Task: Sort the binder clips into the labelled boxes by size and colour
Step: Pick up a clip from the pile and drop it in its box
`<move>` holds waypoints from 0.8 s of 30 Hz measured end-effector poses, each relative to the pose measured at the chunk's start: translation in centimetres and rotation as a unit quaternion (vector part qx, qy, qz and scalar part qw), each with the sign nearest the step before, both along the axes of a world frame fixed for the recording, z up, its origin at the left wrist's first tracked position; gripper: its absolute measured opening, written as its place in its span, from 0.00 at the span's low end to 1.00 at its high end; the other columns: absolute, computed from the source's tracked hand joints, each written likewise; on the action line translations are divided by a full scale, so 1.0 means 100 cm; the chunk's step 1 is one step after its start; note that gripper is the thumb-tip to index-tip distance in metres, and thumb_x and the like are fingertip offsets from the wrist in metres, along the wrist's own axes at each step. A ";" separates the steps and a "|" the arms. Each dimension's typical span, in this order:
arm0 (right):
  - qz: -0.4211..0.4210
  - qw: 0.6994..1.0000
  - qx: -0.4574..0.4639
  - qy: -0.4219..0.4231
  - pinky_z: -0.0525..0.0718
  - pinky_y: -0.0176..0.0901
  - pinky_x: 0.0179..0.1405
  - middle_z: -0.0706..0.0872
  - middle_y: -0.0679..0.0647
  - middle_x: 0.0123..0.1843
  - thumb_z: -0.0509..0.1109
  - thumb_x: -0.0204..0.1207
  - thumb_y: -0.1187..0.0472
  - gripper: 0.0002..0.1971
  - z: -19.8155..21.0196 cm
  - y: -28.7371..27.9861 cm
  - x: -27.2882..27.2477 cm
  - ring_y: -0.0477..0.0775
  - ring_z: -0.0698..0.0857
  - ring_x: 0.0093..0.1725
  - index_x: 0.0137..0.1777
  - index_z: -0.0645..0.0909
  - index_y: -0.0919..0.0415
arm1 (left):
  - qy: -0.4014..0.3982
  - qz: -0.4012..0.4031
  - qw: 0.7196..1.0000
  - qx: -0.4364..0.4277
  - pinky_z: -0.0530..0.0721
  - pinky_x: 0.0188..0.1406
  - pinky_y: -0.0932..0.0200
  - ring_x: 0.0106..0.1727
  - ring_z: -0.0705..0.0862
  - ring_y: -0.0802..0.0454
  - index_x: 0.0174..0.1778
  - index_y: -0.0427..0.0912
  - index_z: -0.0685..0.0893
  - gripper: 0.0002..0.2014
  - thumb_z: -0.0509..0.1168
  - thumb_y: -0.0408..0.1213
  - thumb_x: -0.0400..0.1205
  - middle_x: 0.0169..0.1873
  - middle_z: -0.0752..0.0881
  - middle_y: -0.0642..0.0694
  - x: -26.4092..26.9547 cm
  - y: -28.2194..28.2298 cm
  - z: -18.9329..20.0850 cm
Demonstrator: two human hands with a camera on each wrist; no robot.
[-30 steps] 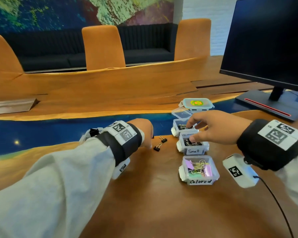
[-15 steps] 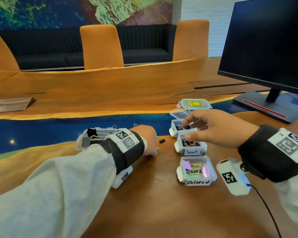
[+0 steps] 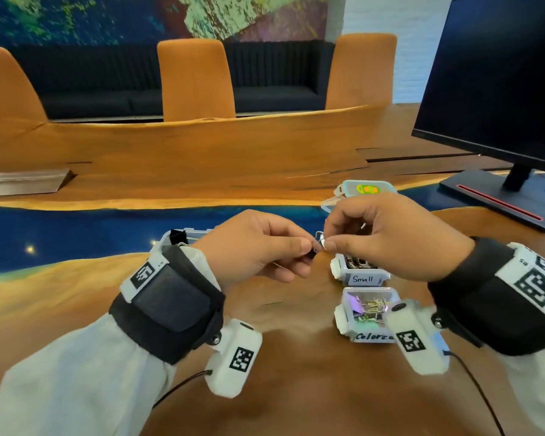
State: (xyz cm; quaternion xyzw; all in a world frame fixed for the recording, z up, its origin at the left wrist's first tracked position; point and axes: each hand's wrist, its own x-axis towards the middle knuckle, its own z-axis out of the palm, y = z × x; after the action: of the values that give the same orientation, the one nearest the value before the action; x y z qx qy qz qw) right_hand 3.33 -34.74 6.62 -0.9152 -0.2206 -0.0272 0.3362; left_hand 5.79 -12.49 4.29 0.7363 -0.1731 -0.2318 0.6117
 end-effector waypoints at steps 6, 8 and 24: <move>-0.111 0.954 -0.257 0.113 0.84 0.42 0.54 0.85 0.40 0.52 0.83 0.67 0.49 0.16 -0.016 -0.049 0.035 0.41 0.84 0.52 0.51 0.82 0.42 | -0.016 0.039 0.999 0.022 0.90 0.38 0.61 0.39 0.91 0.52 0.48 0.42 0.93 0.06 0.71 0.30 0.84 0.36 0.92 0.44 0.010 -0.004 -0.001; -0.106 0.934 -0.314 0.135 0.82 0.43 0.55 0.83 0.38 0.55 0.84 0.66 0.46 0.21 -0.023 -0.055 0.035 0.42 0.83 0.56 0.56 0.81 0.42 | -0.025 0.045 0.998 0.036 0.90 0.38 0.61 0.39 0.91 0.52 0.48 0.41 0.92 0.05 0.71 0.30 0.83 0.36 0.92 0.44 0.015 -0.009 -0.001; -0.117 0.945 -0.285 0.112 0.78 0.40 0.40 0.74 0.40 0.45 0.84 0.64 0.44 0.28 -0.041 -0.051 0.031 0.42 0.78 0.44 0.57 0.70 0.45 | -0.197 0.013 0.947 0.255 0.88 0.39 0.60 0.31 0.88 0.57 0.47 0.48 0.92 0.06 0.71 0.45 0.83 0.34 0.92 0.51 0.043 -0.091 -0.015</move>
State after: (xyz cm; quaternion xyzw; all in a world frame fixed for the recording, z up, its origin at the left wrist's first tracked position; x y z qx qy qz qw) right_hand 6.40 -39.81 2.50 -0.9893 -0.0715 0.0998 0.0785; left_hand 10.10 -21.55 2.77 0.9008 -0.2159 -0.1102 0.3602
